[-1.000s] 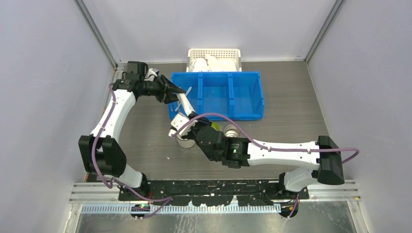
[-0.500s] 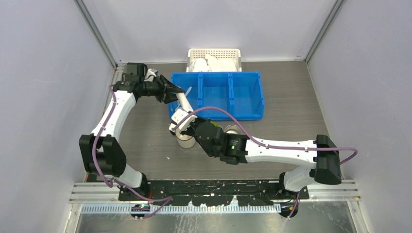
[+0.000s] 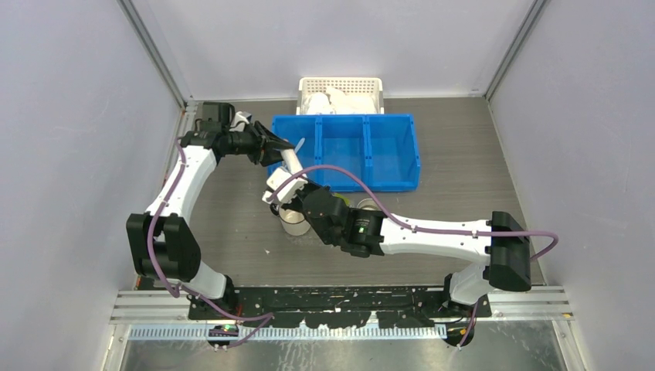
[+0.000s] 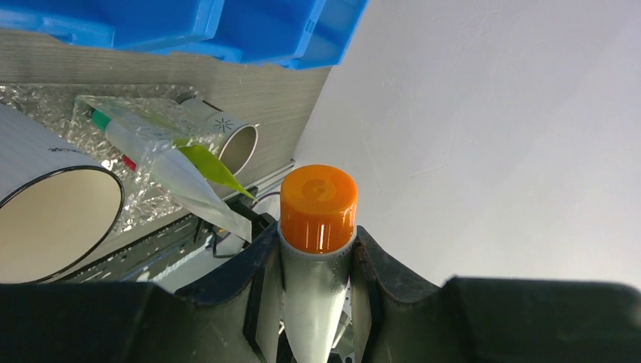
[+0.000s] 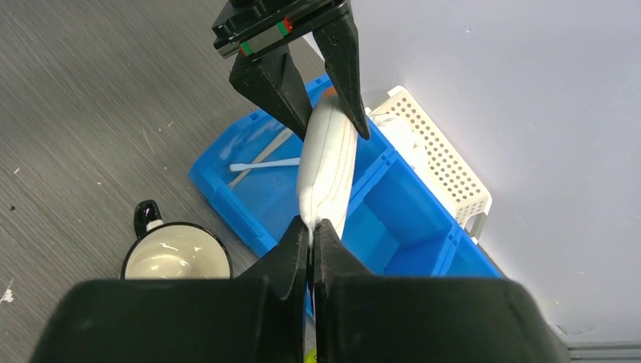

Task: Prepare toiletry sets of a toothbrush and toothpaste on the tray

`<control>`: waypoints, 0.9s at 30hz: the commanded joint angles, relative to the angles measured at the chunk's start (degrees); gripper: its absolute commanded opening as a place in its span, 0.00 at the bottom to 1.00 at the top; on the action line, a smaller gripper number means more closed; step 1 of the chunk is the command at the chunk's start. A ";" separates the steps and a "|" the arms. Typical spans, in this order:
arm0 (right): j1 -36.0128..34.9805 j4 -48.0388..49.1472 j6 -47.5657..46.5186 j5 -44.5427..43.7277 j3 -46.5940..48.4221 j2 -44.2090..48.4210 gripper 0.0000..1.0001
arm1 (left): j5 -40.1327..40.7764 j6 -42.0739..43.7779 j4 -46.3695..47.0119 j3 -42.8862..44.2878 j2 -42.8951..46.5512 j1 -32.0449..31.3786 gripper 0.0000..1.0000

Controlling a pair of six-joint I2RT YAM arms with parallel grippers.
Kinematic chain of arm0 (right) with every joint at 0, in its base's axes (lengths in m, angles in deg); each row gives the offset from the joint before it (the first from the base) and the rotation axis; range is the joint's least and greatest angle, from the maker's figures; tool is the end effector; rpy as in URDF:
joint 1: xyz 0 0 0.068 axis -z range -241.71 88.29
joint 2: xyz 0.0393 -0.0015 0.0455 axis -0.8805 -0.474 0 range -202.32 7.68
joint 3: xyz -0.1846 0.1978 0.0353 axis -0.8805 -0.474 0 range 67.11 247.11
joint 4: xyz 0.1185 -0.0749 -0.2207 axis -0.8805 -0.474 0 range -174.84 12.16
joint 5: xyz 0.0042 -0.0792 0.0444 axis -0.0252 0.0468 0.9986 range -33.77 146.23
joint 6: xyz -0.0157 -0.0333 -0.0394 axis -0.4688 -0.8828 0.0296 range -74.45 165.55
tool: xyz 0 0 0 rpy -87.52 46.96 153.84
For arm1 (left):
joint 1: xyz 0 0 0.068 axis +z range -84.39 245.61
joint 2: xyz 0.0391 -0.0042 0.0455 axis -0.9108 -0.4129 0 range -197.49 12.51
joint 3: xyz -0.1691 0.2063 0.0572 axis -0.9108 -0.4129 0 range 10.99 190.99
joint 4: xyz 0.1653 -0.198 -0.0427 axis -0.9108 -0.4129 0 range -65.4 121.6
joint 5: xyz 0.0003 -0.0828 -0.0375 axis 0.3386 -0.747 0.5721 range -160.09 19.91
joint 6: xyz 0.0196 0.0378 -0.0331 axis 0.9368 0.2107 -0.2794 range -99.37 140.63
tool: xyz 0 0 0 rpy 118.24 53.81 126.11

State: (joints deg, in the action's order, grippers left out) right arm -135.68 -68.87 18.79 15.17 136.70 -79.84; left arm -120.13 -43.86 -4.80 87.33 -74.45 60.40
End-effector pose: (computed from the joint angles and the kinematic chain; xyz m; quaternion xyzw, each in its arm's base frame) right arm 0.1217 0.3393 0.3432 -0.4029 0.6296 -0.0006 0.6643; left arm 0.3200 -0.0566 0.3200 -0.2822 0.8095 -0.5127 0.0475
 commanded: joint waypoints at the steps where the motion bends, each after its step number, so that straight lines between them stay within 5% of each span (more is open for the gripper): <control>1: 0.33 2.71 2.16 0.54 2.08 -0.55 0.01 | -7.20 -3.06 3.94 0.16 3.55 -0.52 0.09; 9: 0.46 1.81 2.57 0.64 3.34 1.07 0.01 | -7.37 -3.20 7.64 -1.12 3.77 -0.50 0.54; 12: 0.97 2.04 3.37 0.92 3.46 1.28 0.01 | -7.09 -3.74 9.72 -1.57 4.40 -0.51 0.64; 16: 2.50 2.33 4.81 1.98 3.69 0.84 0.01 | -7.00 -3.77 10.68 -1.67 5.14 -0.50 0.98; 23: 5.16 -0.55 7.09 3.62 7.34 0.23 0.01 | -5.02 0.62 6.50 0.33 5.02 -0.46 1.00; 27: 6.30 -10.93 11.16 4.94 12.80 2.23 0.01 | 0.82 11.46 -5.93 6.05 4.61 0.31 1.00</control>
State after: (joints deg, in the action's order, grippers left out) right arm -130.37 -73.77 25.15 18.60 141.77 -80.32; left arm -122.97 -42.59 -1.35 86.98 -71.02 60.12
